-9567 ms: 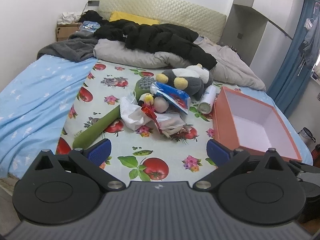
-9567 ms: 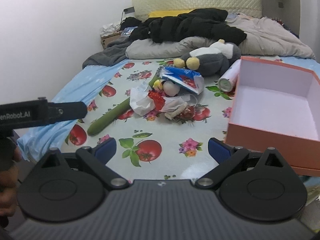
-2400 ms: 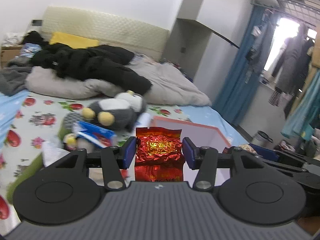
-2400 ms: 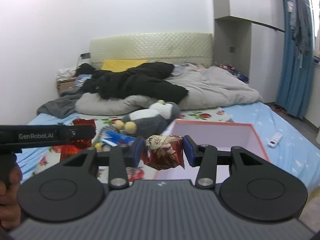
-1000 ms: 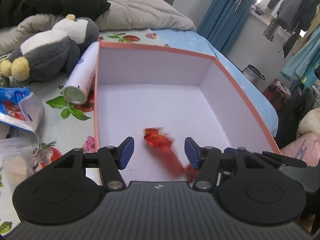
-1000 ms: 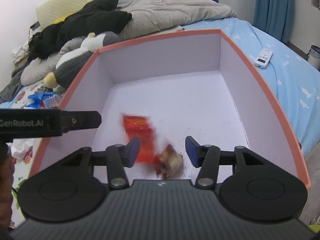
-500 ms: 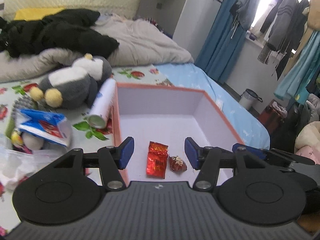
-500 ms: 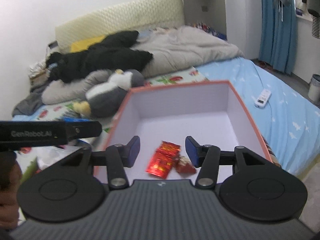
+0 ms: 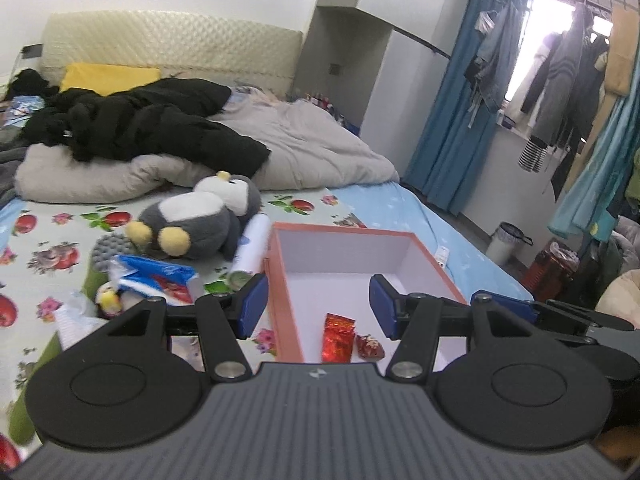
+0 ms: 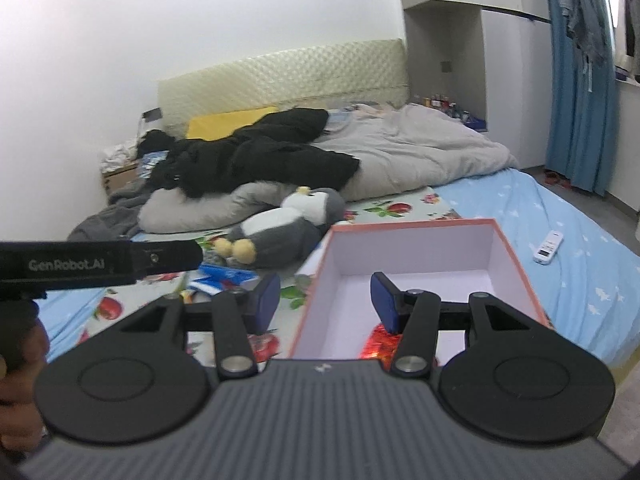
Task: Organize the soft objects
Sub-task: 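Move both tools back over the clutter on the bed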
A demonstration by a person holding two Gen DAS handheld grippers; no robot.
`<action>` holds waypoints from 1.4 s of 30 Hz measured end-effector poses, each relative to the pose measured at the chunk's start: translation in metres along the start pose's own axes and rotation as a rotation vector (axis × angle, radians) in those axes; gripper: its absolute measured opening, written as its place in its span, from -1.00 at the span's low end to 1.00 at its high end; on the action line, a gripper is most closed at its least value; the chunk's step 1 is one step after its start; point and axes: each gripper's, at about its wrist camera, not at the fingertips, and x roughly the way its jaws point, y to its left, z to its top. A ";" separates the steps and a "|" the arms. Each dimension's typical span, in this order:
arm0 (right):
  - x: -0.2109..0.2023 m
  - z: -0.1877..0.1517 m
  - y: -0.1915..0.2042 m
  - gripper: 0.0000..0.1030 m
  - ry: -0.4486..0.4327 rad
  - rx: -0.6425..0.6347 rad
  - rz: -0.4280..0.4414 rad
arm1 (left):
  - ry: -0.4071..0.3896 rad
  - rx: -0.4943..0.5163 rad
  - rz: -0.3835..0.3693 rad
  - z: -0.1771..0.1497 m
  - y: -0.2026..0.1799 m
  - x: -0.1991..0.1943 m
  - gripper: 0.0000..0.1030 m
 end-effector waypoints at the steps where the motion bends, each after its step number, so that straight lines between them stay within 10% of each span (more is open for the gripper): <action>1: -0.001 -0.001 0.004 0.03 0.001 -0.005 0.010 | -0.004 -0.005 0.008 -0.002 0.002 -0.008 0.20; 21: -0.003 -0.044 0.084 0.03 0.083 -0.083 0.148 | 0.003 -0.139 0.187 -0.068 0.071 -0.100 0.20; 42: 0.057 -0.086 0.139 0.03 0.196 -0.121 0.195 | 0.084 -0.310 0.342 -0.115 0.175 -0.066 0.28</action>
